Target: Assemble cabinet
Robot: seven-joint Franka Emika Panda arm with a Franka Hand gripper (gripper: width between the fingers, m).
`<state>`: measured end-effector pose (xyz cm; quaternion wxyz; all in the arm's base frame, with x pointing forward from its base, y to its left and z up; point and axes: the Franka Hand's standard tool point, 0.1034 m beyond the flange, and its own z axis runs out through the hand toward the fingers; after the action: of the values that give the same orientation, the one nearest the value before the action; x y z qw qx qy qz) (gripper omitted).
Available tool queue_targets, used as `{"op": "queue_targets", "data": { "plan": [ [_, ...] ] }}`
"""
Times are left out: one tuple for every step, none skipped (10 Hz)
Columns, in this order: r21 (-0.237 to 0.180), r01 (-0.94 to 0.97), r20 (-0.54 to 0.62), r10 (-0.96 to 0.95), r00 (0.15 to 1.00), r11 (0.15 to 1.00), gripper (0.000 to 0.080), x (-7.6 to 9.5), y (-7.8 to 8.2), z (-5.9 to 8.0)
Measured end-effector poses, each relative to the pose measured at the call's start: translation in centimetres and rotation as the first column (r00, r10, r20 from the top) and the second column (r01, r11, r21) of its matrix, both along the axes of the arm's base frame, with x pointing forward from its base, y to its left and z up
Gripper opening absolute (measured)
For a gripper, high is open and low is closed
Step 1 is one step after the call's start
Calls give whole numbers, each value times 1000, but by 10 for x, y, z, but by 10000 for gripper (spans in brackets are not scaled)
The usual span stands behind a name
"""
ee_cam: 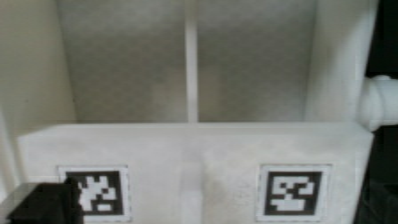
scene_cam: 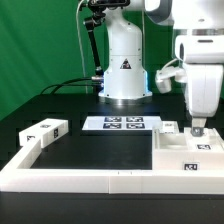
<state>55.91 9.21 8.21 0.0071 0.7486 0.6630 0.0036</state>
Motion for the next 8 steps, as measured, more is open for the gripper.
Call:
{"op": "queue_targets", "data": {
  "plan": [
    [-2,11,11,-11,1000,1000,796,-13,-2,5],
    [-3,28,27,-28,999,1000,796,-27,-6,10],
    [-7,36,34,-36,999,999,797,-42,-10,14],
    [-10,35,34,-34,999,999,797,-53,-14,15],
    [-12,34,40,-34,999,999,797,-66,-20,16],
    [-13,23,36,-23,999,1000,797,-81,-26,13],
    [-14,-5,25,5,1000,1000,797,-100,-32,6],
    [-15,-4,11,4,1000,1000,797,-109,-34,1]
  ]
}}
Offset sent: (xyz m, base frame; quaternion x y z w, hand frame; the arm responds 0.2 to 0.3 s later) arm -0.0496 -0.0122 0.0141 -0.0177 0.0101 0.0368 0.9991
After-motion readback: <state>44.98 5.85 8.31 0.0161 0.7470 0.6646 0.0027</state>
